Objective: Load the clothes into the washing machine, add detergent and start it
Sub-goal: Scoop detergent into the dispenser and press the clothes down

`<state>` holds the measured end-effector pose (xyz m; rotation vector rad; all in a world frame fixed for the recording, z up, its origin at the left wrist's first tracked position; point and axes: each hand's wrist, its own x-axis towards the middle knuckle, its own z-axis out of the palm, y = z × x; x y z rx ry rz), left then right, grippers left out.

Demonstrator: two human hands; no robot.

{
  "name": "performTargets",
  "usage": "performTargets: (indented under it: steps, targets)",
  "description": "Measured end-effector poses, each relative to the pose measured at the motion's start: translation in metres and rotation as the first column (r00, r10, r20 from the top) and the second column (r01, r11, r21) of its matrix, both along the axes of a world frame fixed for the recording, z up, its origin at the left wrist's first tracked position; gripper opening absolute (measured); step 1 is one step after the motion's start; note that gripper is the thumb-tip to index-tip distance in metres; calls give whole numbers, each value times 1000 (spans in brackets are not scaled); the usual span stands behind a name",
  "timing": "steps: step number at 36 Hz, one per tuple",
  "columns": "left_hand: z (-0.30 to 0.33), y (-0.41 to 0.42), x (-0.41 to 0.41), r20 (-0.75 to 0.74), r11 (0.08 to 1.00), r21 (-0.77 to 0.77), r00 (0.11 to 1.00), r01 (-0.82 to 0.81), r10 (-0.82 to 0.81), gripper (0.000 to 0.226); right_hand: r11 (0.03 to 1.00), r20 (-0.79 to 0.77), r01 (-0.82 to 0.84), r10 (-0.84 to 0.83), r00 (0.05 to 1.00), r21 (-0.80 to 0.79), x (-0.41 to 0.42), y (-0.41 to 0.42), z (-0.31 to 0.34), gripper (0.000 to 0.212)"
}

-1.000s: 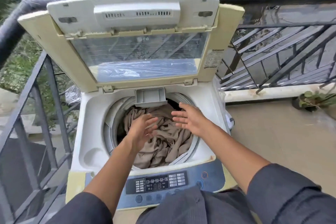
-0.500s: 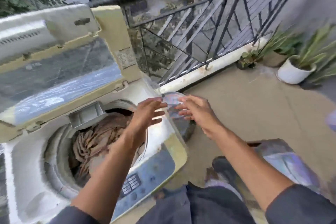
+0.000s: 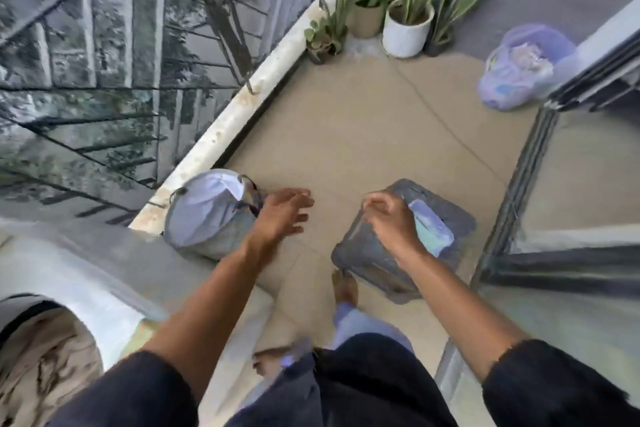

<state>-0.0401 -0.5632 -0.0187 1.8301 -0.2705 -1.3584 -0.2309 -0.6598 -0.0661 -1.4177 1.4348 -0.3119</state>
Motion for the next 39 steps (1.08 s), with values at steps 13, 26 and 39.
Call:
performTargets:
  steps: [13,26,39]
  targets:
    - [-118,-127,-128,-121,884,115,890,453,-440,14,990,-480,142,-129,868,-8,-158,-78,-116,53]
    - [-173,-155,-173,-99,781,397,868,482,-486,8,965,-464,212,-118,878,156,-194,-90,-173,35]
    - [-181,-141,-163,-115,772,356,844,527,-524,65,953,-494,299,-240,836,42,-179,-82,-168,16]
